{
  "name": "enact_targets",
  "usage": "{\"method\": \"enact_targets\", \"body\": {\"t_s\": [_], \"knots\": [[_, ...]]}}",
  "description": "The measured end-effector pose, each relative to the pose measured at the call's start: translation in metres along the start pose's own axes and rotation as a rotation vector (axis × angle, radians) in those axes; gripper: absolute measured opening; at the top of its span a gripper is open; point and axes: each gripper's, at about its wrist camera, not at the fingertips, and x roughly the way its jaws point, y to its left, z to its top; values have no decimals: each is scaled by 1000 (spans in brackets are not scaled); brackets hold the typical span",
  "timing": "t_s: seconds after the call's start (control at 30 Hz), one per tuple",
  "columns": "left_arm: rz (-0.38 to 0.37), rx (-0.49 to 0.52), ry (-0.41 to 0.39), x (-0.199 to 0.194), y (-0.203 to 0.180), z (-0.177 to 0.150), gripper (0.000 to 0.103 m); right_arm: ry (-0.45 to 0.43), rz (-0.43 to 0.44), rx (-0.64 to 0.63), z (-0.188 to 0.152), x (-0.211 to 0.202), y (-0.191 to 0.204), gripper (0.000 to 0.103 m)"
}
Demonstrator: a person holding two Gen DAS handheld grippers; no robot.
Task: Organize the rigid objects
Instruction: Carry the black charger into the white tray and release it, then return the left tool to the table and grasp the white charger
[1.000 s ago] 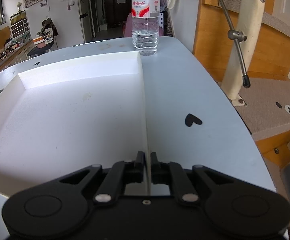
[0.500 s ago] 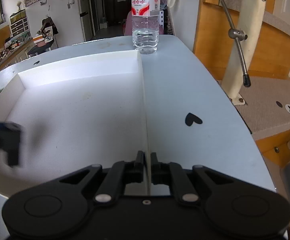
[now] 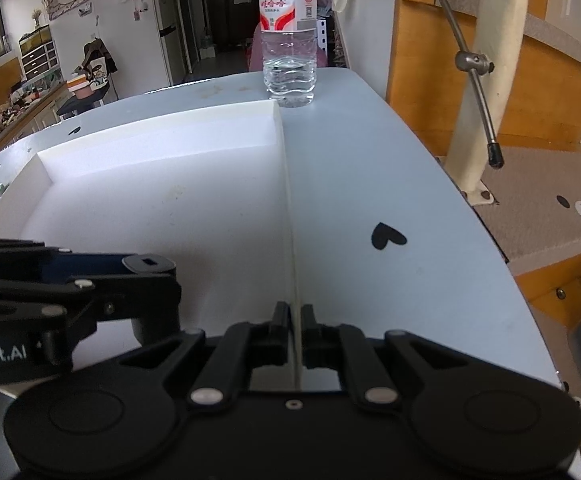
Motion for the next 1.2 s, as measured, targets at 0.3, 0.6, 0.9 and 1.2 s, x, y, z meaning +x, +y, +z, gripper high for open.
{"method": "enact_targets", "body": {"t_s": [0.3,0.6,0.9,1.2], "knots": [[55,51,11,-16,-1,-4,62,-1,4,3,-1,0,-1,6],[115,100,-11,-53,-2,-10,71,4,0,-2,0,0,0,5],[193,112,-98,-104,6,-20,99,2,2,-2,-1,0,0,5],[307,54,-129,-145,46,-42,103,-2,2,-13,-1,0,0,5]]}}
